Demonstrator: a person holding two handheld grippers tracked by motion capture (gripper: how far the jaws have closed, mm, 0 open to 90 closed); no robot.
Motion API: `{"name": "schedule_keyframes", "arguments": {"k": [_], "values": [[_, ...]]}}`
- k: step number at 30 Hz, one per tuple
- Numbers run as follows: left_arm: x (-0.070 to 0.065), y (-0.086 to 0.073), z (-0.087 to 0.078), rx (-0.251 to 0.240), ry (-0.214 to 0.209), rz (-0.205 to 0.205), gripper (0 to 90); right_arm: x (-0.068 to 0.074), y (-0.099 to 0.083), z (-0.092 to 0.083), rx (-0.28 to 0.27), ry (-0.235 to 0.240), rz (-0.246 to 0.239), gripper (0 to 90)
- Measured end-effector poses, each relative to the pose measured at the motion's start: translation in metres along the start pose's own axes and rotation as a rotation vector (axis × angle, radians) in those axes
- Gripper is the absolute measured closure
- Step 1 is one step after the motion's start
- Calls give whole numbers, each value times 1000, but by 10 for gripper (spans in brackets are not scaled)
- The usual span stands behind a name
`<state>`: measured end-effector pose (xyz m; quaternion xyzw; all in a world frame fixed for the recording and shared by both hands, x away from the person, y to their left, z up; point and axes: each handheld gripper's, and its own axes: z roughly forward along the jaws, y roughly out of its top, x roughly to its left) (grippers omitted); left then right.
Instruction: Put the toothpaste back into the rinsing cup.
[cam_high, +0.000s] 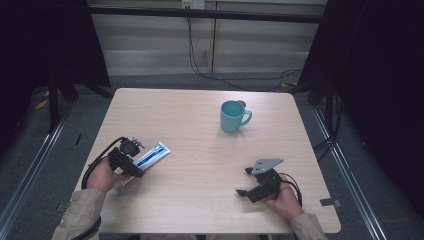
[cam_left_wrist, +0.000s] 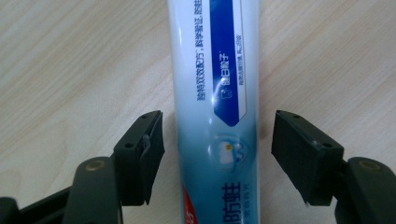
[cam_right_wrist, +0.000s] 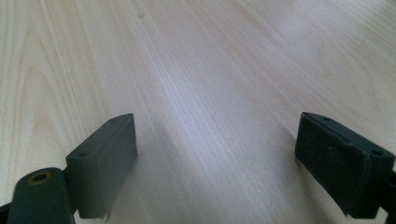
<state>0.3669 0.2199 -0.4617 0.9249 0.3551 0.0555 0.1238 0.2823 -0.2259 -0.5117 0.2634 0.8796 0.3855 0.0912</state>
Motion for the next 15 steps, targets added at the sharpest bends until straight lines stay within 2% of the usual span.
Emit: {"name": "schedule_keyframes", "arguments": {"k": [4, 5, 6, 9, 10, 12, 15], "values": [[1, -3, 2, 9, -12, -11, 355, 0, 0, 0, 0, 0, 1, 124], [0, -3, 3, 0, -13, -27, 355, 0, 0, 0, 0, 0, 0, 124], [1, -3, 3, 14, -13, -13, 357, 0, 0, 0, 1, 0, 1, 124], [0, -4, 7, 15, -17, -28, 360, 0, 0, 0, 0, 0, -1, 124], [1, -4, 7, 27, -20, -15, 360, 0, 0, 0, 0, 0, -1, 124], [1, -4, 10, 11, -36, -38, 363, 0, 0, 0, 0, 0, -1, 124], [2, -4, 8, 8, -38, -40, 439, 0, 0, 0, 0, 0, 0, 124]]}}
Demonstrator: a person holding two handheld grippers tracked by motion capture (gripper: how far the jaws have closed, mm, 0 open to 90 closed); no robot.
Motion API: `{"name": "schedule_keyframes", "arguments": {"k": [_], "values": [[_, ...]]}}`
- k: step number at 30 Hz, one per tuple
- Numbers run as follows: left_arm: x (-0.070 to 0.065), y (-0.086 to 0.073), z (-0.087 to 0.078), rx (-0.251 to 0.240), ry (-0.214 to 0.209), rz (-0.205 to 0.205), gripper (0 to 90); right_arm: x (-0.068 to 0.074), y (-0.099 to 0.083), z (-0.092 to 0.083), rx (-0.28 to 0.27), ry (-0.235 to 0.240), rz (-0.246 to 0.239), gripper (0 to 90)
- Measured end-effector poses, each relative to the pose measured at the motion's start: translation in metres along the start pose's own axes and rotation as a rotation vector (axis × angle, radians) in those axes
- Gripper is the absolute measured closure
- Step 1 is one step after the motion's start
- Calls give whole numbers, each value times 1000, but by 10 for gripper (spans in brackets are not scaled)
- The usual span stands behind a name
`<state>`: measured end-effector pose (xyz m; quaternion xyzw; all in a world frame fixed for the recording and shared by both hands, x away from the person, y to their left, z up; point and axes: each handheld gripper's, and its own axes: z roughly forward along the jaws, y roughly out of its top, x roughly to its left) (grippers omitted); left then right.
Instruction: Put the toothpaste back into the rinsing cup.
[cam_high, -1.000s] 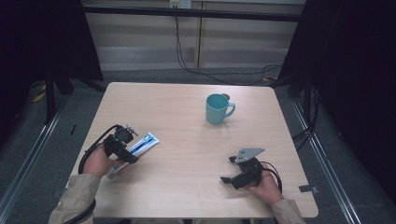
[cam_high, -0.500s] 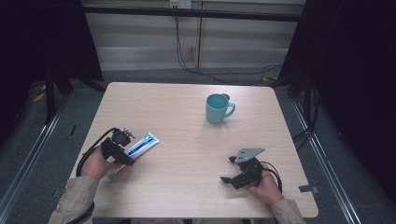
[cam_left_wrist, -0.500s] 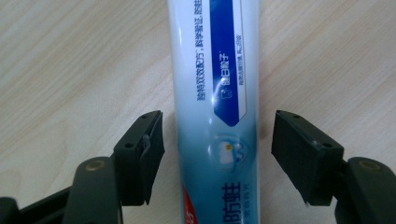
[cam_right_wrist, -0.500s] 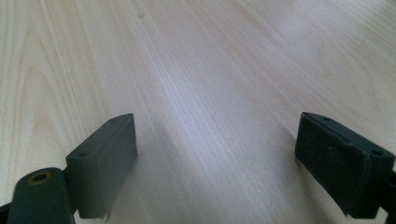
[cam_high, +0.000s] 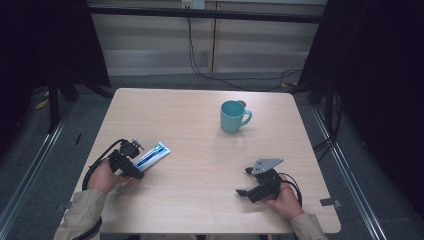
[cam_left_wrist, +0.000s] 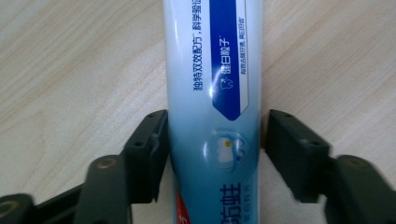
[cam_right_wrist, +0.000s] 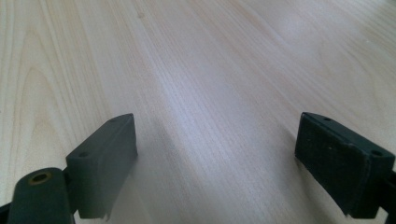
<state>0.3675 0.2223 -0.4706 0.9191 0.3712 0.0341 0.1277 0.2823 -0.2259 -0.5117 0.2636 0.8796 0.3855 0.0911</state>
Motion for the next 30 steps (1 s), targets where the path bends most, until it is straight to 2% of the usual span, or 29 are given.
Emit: {"name": "schedule_keyframes", "arguments": {"k": [5, 7, 8, 10, 13, 16, 17, 18, 20, 22, 23, 25, 27, 30], "values": [[2, 1, -4, 10, -4, -4, 596, 0, 0, 0, 0, 0, -1, 124], [0, 2, -9, -14, 17, -11, 714, 0, 0, 0, 0, 0, -1, 124], [0, 1, -9, -22, 15, -18, 737, 0, 0, 0, 0, 0, -1, 124], [0, 0, -9, -51, 1, -45, 744, 0, 0, 0, 0, 0, 0, 124], [-1, 0, -12, -86, -13, -60, 747, 0, 0, 0, 0, 0, 0, 124], [-3, 4, -19, -128, -25, -54, 747, 0, 0, 0, 0, 0, 0, 125], [-5, 6, -22, -148, -17, -51, 747, 0, 0, 0, 0, 0, 1, 125], [-6, 9, -25, -161, -32, -53, 746, 0, 0, 0, 0, 0, -1, 125], [-10, 13, -30, -189, -35, -34, 746, 0, 0, 0, 1, 0, 0, 125], [-13, 17, -32, -213, -58, -21, 746, 0, 0, 0, 1, -1, 0, 126], [-16, 20, -32, -226, -85, -20, 746, 0, 0, 0, 0, -7, 4, 127], [-23, 23, -32, -241, -93, -11, 746, 0, 0, 0, 0, -7, 5, 127], [-28, 28, -32, -255, -98, 16, 746, -1, 0, 0, -2, -8, 7, 132], [-33, 34, -31, -273, -113, 14, 746, -1, 0, -1, -4, -16, 16, 133]]}}
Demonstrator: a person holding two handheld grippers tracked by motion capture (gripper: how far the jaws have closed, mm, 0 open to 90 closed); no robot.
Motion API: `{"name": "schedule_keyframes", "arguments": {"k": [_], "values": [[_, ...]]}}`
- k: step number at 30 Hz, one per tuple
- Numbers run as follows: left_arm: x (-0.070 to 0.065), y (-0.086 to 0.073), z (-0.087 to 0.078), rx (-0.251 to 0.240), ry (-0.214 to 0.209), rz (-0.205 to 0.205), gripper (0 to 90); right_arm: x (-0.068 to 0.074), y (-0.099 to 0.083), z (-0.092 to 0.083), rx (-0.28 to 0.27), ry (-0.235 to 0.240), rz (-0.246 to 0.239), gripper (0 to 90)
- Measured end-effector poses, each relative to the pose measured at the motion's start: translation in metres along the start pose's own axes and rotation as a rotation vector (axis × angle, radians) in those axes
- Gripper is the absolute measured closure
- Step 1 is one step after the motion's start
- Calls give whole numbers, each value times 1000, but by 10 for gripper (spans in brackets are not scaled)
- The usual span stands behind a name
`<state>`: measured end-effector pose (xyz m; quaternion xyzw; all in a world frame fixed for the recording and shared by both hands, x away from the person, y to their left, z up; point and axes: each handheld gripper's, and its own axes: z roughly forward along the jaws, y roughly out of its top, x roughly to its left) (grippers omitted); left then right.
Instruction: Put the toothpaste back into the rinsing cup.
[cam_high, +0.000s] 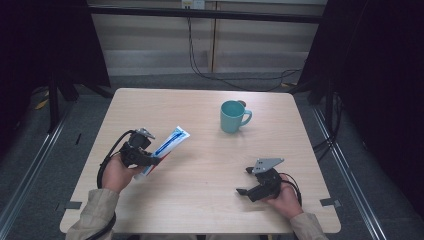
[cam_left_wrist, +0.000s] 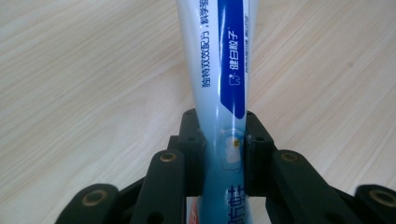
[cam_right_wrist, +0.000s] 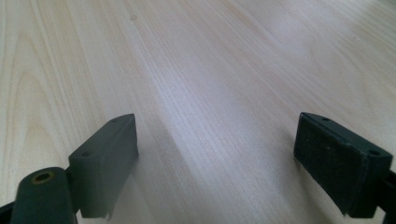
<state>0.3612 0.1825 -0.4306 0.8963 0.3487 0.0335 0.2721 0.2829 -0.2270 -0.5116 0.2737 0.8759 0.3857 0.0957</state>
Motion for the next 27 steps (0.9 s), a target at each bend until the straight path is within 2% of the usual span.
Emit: {"name": "schedule_keyframes", "arguments": {"k": [5, 8, 9, 12, 15, 16, 20, 21, 22, 23, 27], "values": [[-7, 7, 4, -35, -10, 18, 746, -3, -1, -2, -14, 6, 53, 146], [-12, 9, 6, -63, -16, 14, 747, -5, 0, -2, -16, 12, 72, 146], [-12, 10, 7, -69, -20, 20, 747, -6, 1, -3, -15, 13, 93, 144], [-17, 13, 8, -99, -35, 7, 748, -6, 4, -3, -11, 13, 96, 150], [-20, 17, 9, -107, -54, 21, 748, -6, 8, -3, -22, 18, 100, 152], [-22, 19, 9, -123, -48, 22, 747, -6, 9, -4, -32, 28, 107, 152], [-28, 24, 12, -146, -71, 17, 748, -8, 17, -8, -77, 42, 134, 167], [-30, 25, 12, -157, -68, 29, 748, -8, 19, -9, -92, 44, 148, 167], [-32, 26, 13, -163, -77, 18, 748, -9, 21, -10, -112, 54, 157, 172], [-32, 28, 13, -164, -84, 28, 748, -9, 23, -10, -123, 57, 165, 174], [-39, 33, 16, -190, -109, 17, 748, -10, 31, -10, -152, 54, 179, 175]]}}
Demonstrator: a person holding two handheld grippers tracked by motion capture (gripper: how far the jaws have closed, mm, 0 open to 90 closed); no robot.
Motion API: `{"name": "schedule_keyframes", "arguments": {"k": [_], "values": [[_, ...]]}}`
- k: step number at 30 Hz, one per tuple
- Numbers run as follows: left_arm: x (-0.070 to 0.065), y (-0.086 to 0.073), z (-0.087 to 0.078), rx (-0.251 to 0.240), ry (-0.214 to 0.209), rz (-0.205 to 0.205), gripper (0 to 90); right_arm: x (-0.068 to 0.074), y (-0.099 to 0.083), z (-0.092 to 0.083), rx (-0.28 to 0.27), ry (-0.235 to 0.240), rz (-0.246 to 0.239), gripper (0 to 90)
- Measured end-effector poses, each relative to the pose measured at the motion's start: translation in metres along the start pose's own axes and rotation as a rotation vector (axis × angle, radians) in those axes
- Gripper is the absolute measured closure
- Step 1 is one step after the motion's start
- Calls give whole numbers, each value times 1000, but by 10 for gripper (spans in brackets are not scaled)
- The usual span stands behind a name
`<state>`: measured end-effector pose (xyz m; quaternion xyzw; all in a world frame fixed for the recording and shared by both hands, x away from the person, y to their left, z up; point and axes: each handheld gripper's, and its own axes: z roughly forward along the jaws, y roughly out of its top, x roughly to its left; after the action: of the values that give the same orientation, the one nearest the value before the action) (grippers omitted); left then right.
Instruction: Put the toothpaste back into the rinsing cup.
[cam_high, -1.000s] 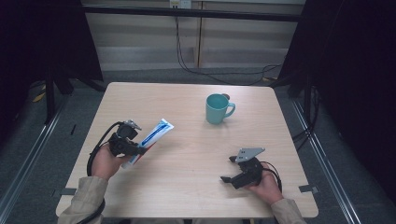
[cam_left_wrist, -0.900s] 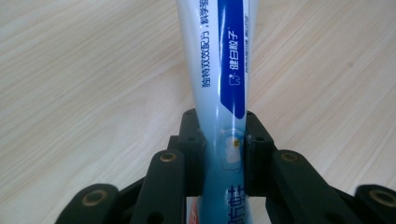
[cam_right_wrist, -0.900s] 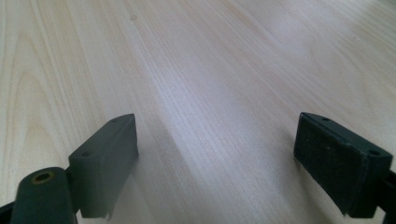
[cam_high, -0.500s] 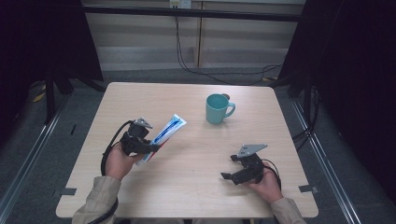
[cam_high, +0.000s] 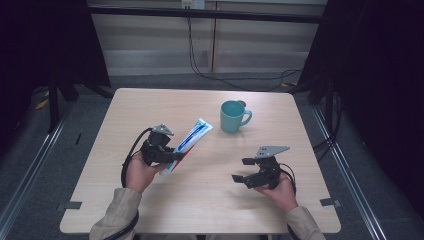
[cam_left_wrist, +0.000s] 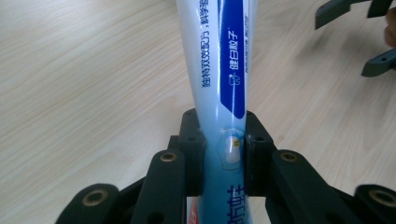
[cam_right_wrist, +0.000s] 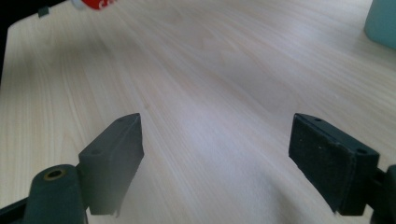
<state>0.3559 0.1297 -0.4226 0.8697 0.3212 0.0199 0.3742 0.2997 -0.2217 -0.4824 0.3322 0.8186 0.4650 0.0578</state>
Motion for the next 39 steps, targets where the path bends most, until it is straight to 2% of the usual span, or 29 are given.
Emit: {"name": "schedule_keyframes", "arguments": {"k": [4, 8, 9, 10, 19, 28, 34, 37, 39], "values": [[-7, 4, 6, -19, -11, 12, 748, -1, 9, 0, -47, 22, 45, 176], [-14, 9, 13, -51, -49, 6, 748, -1, 18, 0, -89, 25, 64, 183], [-15, 10, 14, -49, -46, 12, 748, -1, 20, 0, -95, 29, 65, 185], [-18, 12, 17, -53, -62, 12, 748, -1, 22, 0, -96, 26, 65, 184], [-27, 14, 32, -83, -91, 0, 748, 0, 35, 0, -139, 41, 85, 185], [-40, 16, 45, -103, -136, 0, 747, -4, 44, 1, -170, 51, 142, 195], [-48, 19, 54, -112, -162, -1, 747, -8, 49, 4, -201, 71, 197, 232], [-51, 19, 57, -117, -167, 2, 746, -10, 50, 5, -223, 96, 224, 258], [-53, 20, 58, -128, -185, -4, 746, -11, 51, 5, -227, 96, 238, 261]]}}
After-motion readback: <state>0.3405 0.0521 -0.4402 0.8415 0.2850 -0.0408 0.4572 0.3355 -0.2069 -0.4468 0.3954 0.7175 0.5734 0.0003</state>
